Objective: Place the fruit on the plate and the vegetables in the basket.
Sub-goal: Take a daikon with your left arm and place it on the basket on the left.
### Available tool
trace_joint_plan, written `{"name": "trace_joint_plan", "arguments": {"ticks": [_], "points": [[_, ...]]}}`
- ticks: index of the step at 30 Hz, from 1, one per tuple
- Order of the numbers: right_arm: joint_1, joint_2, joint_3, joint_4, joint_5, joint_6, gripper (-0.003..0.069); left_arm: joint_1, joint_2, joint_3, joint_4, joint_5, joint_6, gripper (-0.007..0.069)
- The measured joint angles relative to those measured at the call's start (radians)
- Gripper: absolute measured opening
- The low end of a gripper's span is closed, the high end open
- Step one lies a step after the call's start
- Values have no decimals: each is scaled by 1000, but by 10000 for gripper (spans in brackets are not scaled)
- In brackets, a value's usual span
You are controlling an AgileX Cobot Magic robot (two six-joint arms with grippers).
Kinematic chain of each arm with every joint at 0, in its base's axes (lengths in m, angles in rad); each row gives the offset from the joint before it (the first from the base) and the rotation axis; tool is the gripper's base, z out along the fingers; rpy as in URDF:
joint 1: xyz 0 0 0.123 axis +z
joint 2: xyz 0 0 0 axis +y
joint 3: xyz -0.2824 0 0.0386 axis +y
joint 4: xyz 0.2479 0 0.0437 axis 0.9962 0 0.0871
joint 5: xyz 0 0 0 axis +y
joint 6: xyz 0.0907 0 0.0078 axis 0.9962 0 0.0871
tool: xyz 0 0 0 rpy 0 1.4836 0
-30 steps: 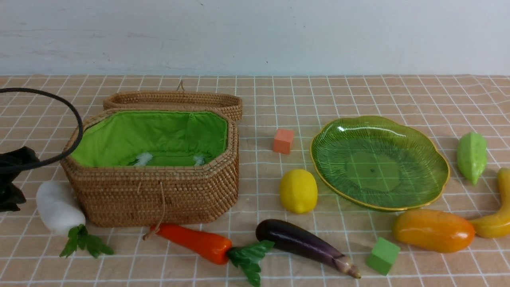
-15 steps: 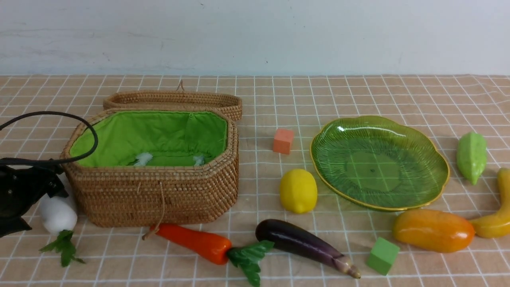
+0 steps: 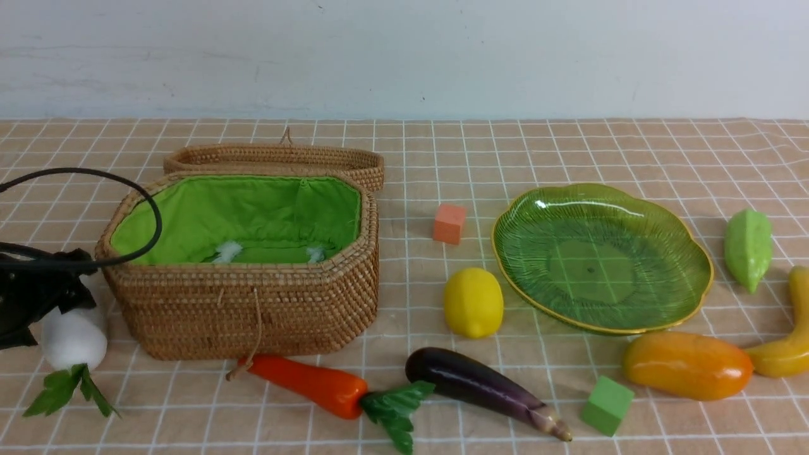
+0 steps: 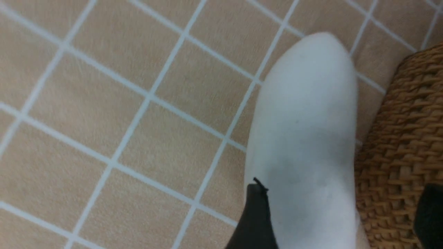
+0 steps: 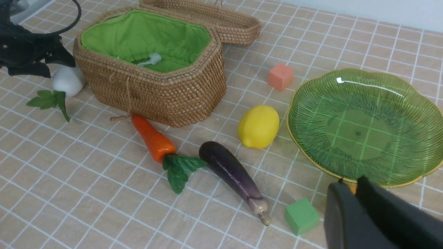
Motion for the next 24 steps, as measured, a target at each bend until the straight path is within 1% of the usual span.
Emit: {"name": "trace_joint_plan", "arguments": {"ticks": [4, 8, 13, 15, 17, 20, 24], "points": [[0, 1, 0, 0, -2, 0, 66, 0, 10, 0, 6, -7, 26, 559], [0, 5, 0, -4, -3, 0, 66, 0, 45, 0, 6, -37, 29, 558], [0, 5, 0, -6, -3, 0, 66, 0, 137, 0, 36, -70, 52, 554], [0, 5, 0, -6, -3, 0, 66, 0, 166, 0, 64, -73, 56, 534], [0, 5, 0, -6, -3, 0, 66, 0, 180, 0, 87, -75, 58, 493], [0, 5, 0, -6, -3, 0, 67, 0, 180, -3, 98, -68, 57, 484], [0, 5, 0, -7, -3, 0, 68, 0, 117, -2, 107, 2, 56, 484]]}}
